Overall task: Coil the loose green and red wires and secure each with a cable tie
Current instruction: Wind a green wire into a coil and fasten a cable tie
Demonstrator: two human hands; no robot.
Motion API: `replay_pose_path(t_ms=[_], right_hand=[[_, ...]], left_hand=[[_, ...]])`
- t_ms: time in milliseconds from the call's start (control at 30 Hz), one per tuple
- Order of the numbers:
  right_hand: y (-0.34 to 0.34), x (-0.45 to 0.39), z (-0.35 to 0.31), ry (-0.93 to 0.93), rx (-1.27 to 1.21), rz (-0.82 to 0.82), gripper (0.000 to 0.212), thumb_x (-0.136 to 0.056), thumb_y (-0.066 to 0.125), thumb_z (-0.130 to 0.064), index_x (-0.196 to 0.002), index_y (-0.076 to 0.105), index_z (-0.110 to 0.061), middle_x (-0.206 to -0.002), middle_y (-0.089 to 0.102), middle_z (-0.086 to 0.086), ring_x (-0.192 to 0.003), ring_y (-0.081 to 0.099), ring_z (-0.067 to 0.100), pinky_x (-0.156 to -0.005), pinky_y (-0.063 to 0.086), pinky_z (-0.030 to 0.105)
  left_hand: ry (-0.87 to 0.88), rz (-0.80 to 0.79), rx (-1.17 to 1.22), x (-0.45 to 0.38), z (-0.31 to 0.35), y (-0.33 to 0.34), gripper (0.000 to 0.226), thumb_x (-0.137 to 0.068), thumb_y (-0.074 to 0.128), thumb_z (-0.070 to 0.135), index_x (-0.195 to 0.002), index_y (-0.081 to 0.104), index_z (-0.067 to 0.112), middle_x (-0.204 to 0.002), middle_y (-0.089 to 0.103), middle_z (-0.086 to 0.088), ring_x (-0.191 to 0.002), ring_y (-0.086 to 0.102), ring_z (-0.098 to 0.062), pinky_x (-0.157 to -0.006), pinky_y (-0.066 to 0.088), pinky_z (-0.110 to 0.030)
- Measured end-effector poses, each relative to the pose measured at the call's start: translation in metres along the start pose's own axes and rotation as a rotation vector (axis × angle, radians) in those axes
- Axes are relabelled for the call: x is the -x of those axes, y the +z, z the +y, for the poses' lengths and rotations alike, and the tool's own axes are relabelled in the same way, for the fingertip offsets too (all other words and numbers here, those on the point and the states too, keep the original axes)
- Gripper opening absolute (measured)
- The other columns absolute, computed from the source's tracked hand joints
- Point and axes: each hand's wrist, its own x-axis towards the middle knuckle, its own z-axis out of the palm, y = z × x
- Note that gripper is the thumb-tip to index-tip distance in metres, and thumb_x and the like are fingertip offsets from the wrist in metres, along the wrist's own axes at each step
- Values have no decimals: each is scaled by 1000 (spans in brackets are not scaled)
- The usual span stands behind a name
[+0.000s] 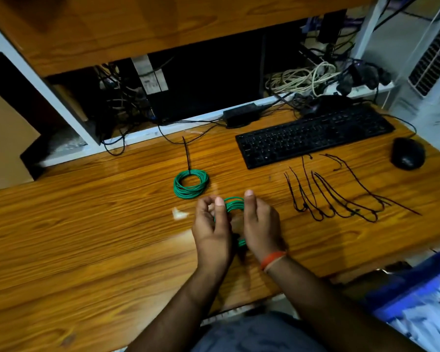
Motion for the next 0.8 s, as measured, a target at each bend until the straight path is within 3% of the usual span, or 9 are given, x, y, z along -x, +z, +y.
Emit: replay_pose_path(t_ms=[100,200,300,367,467,633,733,800], right_hand=[[1,-4,5,9,-25,74,55,-108,42,-40,-56,42,-21,-53,46,-9,-51,41,15,-55,21,37],[-2,-6,11,-60,-145,76,46,-103,40,-45,-67,51,-19,-58,50,-7,-55,45,9,-53,34,40],[-16,-10,15,-173,-218,-48,31,-106,42,-44,-119,66,-28,-91,66,-17,-75,59,1,-63,50,29],[-23,-11,18,-264,-182,-99,36,-107,44,-40,-135,63,-27,-109,72,-12,-85,67,4,-70,56,25],[-24,-7,23,-354,-39,-109,39,-108,45,-38,-130,69,-17,-121,73,-1,-109,67,7,-89,57,29],[-21,-7,27,-287,79,-232,48,-107,39,-41,-136,65,-12,-125,70,6,-113,64,13,-93,53,27],[-23,-10,31,-223,16,-303,46,-105,43,-38,-138,63,-13,-118,71,4,-104,65,8,-86,51,20],[-27,-11,33,-170,-83,-339,36,-107,49,-29,-137,64,-14,-106,73,-1,-93,66,0,-81,49,14]], left_hand=[[-1,-51,59,2,0,4,26,-102,56,43,-109,60,18,-70,49,-15,-61,43,-26,-56,35,-42],[-3,-40,32,2,0,6,26,-102,57,44,-89,59,21,-69,48,-10,-58,39,-20,-57,33,-36],[-54,-32,85,2,0,11,26,-106,56,32,-82,56,21,-61,44,-4,-49,33,-15,-53,29,-30],[-60,-21,117,0,0,12,26,-106,56,27,-81,56,19,-59,43,0,-49,33,-15,-53,29,-32],[-68,17,140,-3,1,14,26,-106,56,24,-83,54,12,-57,40,1,-48,33,-13,-49,28,-26],[-136,73,212,-6,-4,16,23,-105,55,29,-90,58,12,-62,44,-1,-47,38,-10,-44,31,-23],[-173,31,198,-9,-12,10,30,-103,59,38,-104,65,8,-73,56,-8,-66,54,-25,-63,45,-37],[-221,31,165,-12,-15,7,36,-96,63,45,-98,65,9,-76,56,-13,-73,53,-30,-69,43,-46]])
